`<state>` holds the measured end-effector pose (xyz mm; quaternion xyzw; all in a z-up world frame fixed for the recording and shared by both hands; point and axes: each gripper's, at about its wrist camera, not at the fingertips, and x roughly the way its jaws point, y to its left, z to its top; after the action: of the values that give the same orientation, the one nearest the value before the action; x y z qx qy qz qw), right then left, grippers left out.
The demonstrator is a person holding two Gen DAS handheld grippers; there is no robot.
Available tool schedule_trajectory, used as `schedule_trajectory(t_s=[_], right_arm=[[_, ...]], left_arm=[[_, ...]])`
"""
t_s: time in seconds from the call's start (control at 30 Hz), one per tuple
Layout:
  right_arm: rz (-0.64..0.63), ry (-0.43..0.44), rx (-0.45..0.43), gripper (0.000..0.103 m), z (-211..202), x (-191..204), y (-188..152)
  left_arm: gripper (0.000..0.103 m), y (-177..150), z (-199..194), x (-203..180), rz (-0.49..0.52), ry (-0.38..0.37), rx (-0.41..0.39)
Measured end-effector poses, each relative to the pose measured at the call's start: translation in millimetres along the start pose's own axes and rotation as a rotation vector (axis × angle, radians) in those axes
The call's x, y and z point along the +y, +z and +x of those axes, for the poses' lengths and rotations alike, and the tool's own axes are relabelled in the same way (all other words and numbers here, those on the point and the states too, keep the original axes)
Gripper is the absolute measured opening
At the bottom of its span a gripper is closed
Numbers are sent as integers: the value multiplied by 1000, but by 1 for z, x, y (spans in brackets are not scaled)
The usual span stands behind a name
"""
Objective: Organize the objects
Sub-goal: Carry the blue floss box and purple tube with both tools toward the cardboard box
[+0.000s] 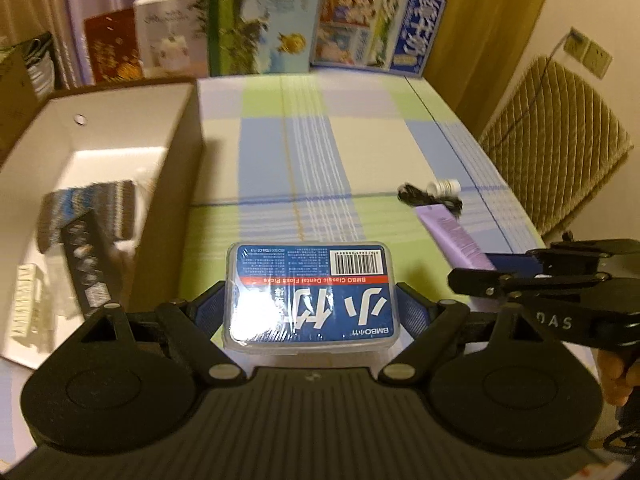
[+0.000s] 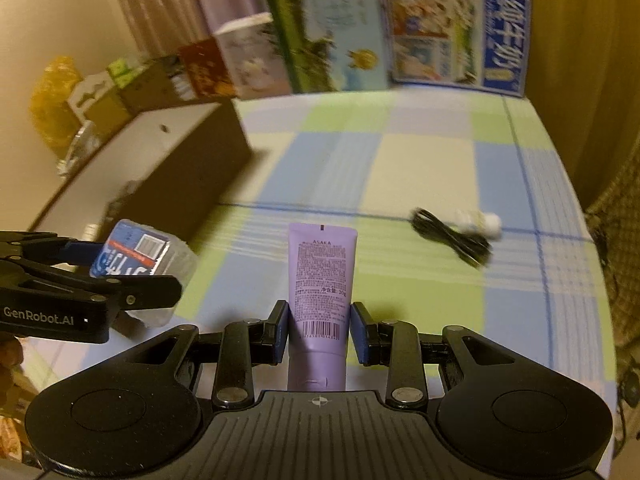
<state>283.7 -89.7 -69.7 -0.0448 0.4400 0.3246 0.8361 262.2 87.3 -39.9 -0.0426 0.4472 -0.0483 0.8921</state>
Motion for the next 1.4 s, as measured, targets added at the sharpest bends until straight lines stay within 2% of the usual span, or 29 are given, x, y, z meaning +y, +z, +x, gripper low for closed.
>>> schedule_trajectory(t_s=[0.3,0.47,0.7,1.07,1.4], right_arm=[[-67,149,-36,30,10,71,27],[-102,224,-42,30,24,114,41],[-127,283,-51,30,47,161,63],[-97,256,-65,30,93,190,106],[-61,189,-18,30,145,186,142]], left_arm=[[84,-1,-47,59,-74,70,-76],[84,-3,-63,99,-112,129,-96],[84,4,-72,148,-131,187,-111],[84,43,-44,206,-98,193,-113],[84,85,17,239,-65,163,-61]])
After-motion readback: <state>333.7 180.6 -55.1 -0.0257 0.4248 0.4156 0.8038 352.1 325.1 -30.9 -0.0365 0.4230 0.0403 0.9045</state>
